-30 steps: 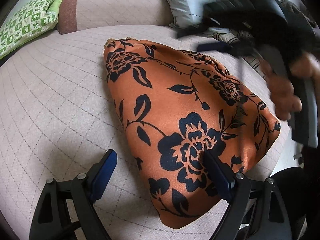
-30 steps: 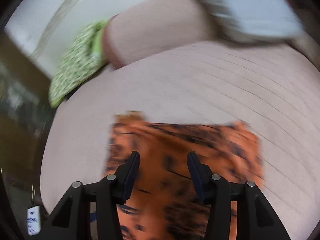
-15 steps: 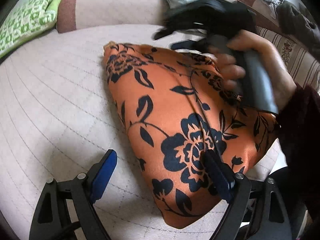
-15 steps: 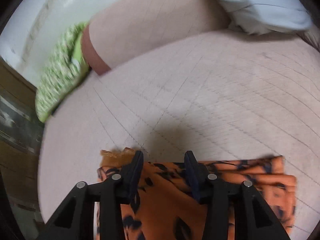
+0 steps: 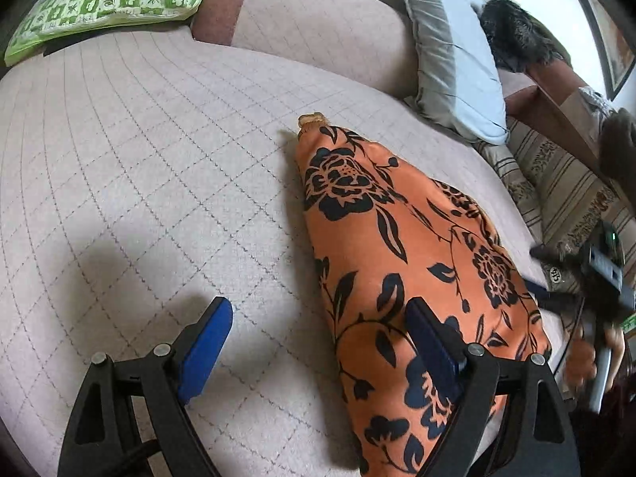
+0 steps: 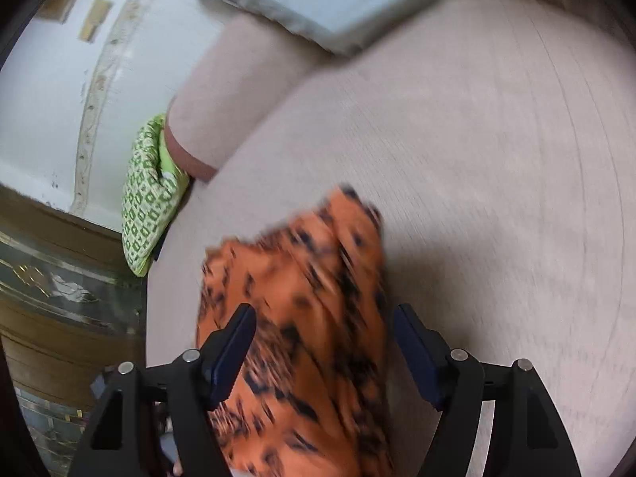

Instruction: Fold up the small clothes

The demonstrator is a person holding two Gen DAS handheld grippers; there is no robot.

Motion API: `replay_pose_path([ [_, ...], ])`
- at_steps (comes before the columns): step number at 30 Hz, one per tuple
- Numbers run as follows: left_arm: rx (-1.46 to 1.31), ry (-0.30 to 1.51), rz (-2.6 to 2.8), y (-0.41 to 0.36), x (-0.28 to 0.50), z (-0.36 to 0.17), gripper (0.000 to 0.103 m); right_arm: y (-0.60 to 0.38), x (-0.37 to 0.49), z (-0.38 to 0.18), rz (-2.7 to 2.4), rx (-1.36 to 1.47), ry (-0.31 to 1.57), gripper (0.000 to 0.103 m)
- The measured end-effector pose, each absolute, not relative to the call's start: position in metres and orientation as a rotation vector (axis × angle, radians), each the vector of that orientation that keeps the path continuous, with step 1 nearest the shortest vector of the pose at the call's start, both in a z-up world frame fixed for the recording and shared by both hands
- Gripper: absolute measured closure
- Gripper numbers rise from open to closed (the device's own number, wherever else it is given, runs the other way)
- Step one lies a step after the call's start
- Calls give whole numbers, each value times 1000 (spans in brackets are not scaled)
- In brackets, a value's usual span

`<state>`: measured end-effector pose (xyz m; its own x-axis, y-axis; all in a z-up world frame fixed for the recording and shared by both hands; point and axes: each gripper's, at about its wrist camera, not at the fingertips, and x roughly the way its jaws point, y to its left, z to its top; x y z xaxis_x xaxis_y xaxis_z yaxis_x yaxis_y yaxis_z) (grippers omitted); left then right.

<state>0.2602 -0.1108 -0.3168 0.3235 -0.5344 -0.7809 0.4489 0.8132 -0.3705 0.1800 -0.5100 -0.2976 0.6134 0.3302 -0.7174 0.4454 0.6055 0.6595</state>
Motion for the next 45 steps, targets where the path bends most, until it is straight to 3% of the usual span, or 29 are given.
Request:
replay_pose_path([
  [12,-31,1090,-695,-151,251,-321,14,-499,178,-346,61,1006,1103,29],
  [17,-1,1073,-691,-159,251,-320,14,-486,194,-354,132,1018,1101,28],
  [21,20,1067,-693,-167,249,-320,14,-483,204,-360,175,1067,1075,20],
  [28,76,1060,-688,-185,248,-322,11,-481,211,-363,225,1076,1043,20],
  [45,130,1028,-682,-202,249,-324,14,-461,222,-360,251,978,1055,38],
])
